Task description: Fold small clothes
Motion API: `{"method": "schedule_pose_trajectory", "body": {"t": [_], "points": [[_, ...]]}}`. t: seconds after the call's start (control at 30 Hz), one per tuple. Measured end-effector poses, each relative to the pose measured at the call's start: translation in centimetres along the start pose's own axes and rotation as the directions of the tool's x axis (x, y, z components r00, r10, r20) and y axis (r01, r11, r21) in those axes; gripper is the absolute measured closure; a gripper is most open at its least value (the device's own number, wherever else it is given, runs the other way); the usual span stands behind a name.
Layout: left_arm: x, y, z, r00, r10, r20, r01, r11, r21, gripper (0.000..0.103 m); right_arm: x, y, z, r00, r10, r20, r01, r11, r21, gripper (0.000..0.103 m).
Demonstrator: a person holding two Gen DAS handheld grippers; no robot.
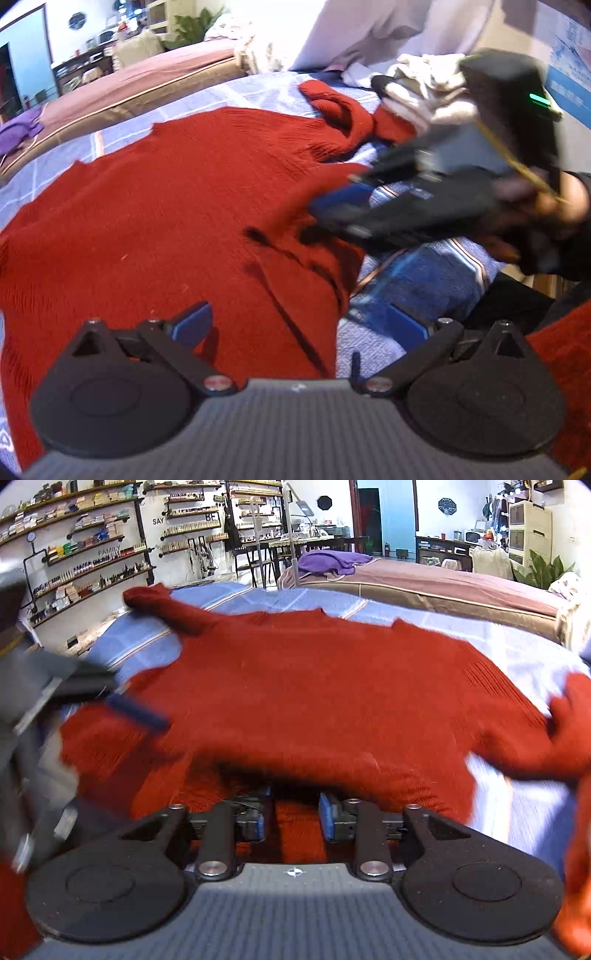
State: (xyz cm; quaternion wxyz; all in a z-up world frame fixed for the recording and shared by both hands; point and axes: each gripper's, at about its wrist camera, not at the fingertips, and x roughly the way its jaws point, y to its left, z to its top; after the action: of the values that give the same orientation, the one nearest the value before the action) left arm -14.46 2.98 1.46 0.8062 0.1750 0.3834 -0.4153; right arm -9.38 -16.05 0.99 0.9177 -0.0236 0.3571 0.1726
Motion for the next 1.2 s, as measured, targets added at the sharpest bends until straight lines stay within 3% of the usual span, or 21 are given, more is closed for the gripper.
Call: {"method": "schedule_pose_trajectory", "body": {"t": [0.1, 0.13, 0.23, 0.3, 0.37, 0.4, 0.43, 0.5, 0.53, 0.57, 0.63, 0.7, 0.8, 0.9, 0.97, 1.03, 1.1, 1.2], "points": [[0.8, 0.6, 0.4, 1.0, 0.004, 0.024, -0.003, 0.999, -0.049, 0.001, 2.7, -1.0, 1.7, 1.0, 0.006, -0.018, -0.006, 0.999, 0.035, 0.047], [1.2, 0.8, 0.5, 1.0, 0.011, 0.029, -0.01, 0.998, -0.056, 0.001, 3.1, -1.3, 1.7, 0.999, -0.026, -0.037, 0.027, 0.999, 0.035, 0.046], [3.5, 0.9, 1.1, 0.995, 0.096, 0.0, -0.096, 0.994, -0.046, 0.017, 2.1, -1.0, 1.7, 0.99, -0.113, -0.085, 0.121, 0.988, 0.1, 0.045], [4.9, 1.6, 1.3, 0.991, 0.13, -0.026, -0.131, 0.989, -0.072, 0.022, -0.6, -1.2, 0.7, 0.993, -0.115, -0.037, 0.12, 0.98, 0.161, 0.043], [5.4, 2.8, 1.5, 0.994, 0.101, -0.031, -0.104, 0.983, -0.149, 0.022, -3.9, -0.8, -0.5, 0.992, -0.128, -0.001, 0.126, 0.979, 0.162, 0.023], [5.4, 3.4, 1.5, 0.996, 0.085, -0.023, -0.088, 0.979, -0.184, 0.022, -5.3, -0.2, -0.9, 0.99, -0.138, 0.005, 0.136, 0.98, 0.144, 0.007], [5.3, 3.9, 1.6, 0.997, 0.076, -0.011, -0.077, 0.973, -0.216, 0.022, -6.1, 0.6, -1.1, 0.991, -0.135, 0.004, 0.134, 0.984, 0.119, 0.0], [5.3, 4.7, 1.9, 0.997, 0.076, 0.0, -0.073, 0.967, -0.246, 0.023, -7.1, 2.7, -1.8, 0.995, -0.094, -0.023, 0.095, 0.994, 0.06, 0.0], [5.3, 5.0, 2.1, 0.995, 0.098, 0.005, -0.094, 0.965, -0.243, 0.023, -7.0, 4.1, -1.8, 0.994, -0.108, -0.032, 0.109, 0.994, 0.027, 0.017], [5.2, 5.4, 2.4, 0.991, 0.132, 0.012, -0.125, 0.96, -0.251, 0.023, -6.7, 5.2, -1.9, 0.99, -0.139, -0.035, 0.138, 0.99, -0.011, 0.02], [4.5, 6.6, 2.4, 0.986, 0.168, 0.021, -0.155, 0.944, -0.292, 0.024, -5.2, 6.2, -1.7, 0.982, -0.178, -0.067, 0.173, 0.982, -0.074, 0.014], [3.5, 7.9, 1.9, 0.983, 0.179, 0.031, -0.159, 0.93, -0.33, 0.023, -4.4, 6.7, -1.7, 0.97, -0.214, -0.114, 0.202, 0.974, -0.103, 0.014], [3.0, 9.4, 1.0, 0.983, 0.185, 0.018, -0.164, 0.907, -0.388, 0.022, -3.0, 7.5, -2.1, 0.96, -0.197, -0.201, 0.172, 0.976, -0.135, 0.0], [2.4, 10.0, 0.1, 0.984, 0.177, 0.011, -0.156, 0.89, -0.428, 0.02, -2.6, 7.7, -2.8, 0.948, -0.231, -0.22, 0.202, 0.968, -0.149, 0.001], [2.2, 10.1, -0.2, 0.985, 0.172, 0.015, -0.148, 0.884, -0.444, 0.016, -2.7, 7.7, -3.0, 0.944, -0.255, -0.209, 0.221, 0.96, -0.175, 0.01], [1.8, 10.1, -0.5, 0.985, 0.174, 0.019, -0.148, 0.886, -0.44, 0.015, -3.3, 7.3, -3.4, 0.937, -0.294, -0.186, 0.258, 0.946, -0.196, 0.069], [1.4, 9.9, -0.9, 0.983, 0.185, 0.021, -0.157, 0.887, -0.435, 0.013, -5.9, 6.1, -3.6, 0.944, -0.286, -0.166, 0.261, 0.953, -0.156, 0.082], [0.4, 10.2, -1.4, 0.977, 0.21, 0.028, -0.176, 0.877, -0.446, 0.009, -10.3, 4.2, -3.8, 0.946, -0.285, -0.157, 0.277, 0.958, -0.069, 0.083]]}}
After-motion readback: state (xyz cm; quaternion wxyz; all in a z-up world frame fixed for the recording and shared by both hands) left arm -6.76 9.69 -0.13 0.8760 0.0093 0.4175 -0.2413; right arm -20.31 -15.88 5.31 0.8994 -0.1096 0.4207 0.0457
